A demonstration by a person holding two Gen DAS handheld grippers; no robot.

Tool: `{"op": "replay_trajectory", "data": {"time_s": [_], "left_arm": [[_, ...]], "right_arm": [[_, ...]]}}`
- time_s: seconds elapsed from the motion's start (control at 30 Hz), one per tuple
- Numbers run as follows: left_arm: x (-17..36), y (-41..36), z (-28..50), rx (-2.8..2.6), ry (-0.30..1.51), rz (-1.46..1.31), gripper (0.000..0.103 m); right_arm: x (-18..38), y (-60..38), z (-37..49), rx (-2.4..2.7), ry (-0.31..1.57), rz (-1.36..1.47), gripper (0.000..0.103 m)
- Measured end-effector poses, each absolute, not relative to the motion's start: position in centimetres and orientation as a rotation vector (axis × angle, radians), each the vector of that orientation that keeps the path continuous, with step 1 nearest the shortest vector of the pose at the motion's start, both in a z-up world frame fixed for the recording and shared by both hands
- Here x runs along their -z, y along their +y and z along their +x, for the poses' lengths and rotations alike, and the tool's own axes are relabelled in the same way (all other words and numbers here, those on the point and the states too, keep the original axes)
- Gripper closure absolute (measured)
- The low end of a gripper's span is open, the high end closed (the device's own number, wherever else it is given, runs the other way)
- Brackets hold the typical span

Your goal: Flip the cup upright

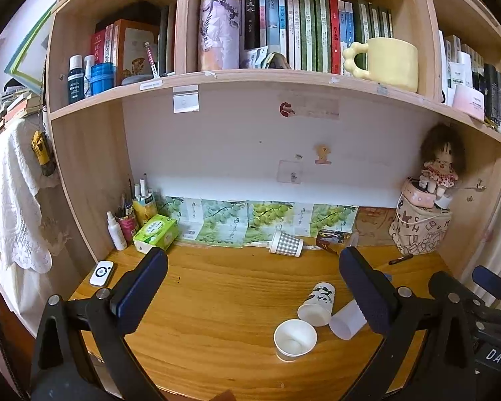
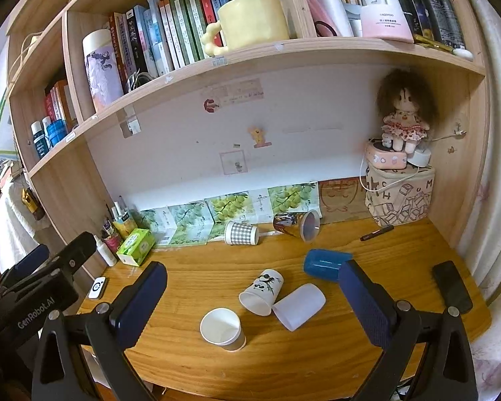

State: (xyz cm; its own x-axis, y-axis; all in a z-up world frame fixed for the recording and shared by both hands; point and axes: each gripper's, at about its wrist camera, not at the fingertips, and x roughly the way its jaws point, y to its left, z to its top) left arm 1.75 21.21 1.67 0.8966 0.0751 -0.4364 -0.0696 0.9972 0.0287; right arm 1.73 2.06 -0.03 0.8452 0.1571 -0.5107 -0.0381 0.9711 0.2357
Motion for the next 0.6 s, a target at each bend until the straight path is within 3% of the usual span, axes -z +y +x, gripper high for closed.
{"op": "replay_trajectory", "data": {"time_s": [0.6], "left_arm": [[-1.63,21.25,1.33,-0.087,0.445,0.018,0.0]], "right_arm": [[0.33,2.56,2.18,-0.137,0.575,0.212,0.0]]}}
